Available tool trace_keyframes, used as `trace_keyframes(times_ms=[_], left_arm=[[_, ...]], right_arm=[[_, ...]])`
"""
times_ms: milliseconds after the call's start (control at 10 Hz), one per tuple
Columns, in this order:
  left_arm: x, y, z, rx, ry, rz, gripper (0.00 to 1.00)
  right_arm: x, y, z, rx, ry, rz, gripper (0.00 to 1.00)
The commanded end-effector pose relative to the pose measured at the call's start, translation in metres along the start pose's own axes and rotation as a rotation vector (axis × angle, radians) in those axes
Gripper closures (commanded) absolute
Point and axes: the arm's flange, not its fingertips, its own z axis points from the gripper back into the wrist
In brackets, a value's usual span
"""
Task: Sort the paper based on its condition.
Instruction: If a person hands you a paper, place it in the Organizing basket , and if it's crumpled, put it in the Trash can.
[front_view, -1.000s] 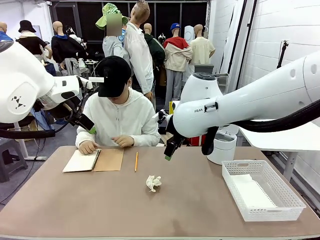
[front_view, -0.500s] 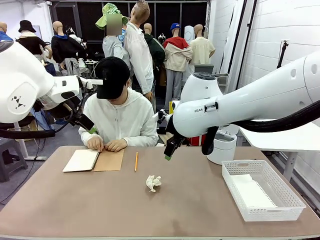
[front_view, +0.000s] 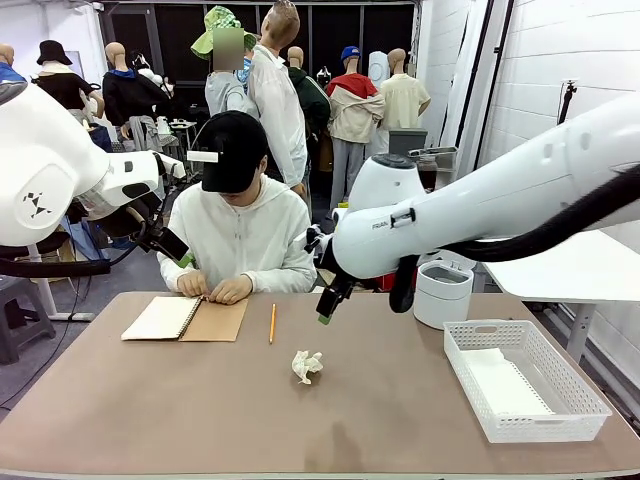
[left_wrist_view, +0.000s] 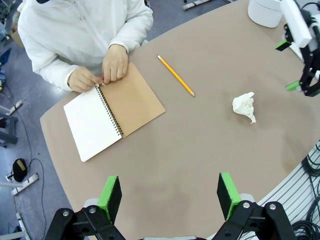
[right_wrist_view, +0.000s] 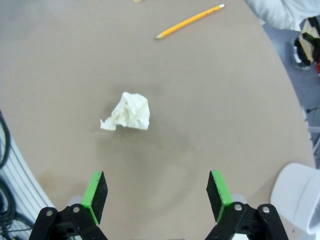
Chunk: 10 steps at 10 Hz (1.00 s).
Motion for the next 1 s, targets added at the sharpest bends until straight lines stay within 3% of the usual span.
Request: trace_keyframes(times_ms=[0, 500, 900], left_arm=[[0.0, 0.001, 0.0, -0.003, -0.005, 0.005, 0.0], [0.0, 0.001, 0.0, -0.003, -0.005, 0.005, 0.0], [0.0, 0.001, 0.0, -0.003, -0.005, 0.005, 0.0]], right_arm=[[0.024, -0.002, -0.026, -0.019, 0.022, 0.004, 0.0], [0.041, 0.006, -0.091, 0.033, 0.125, 0.035, 0.0], [0.045, 0.015, -0.116, 0.09, 0.191, 0.04, 0.0]])
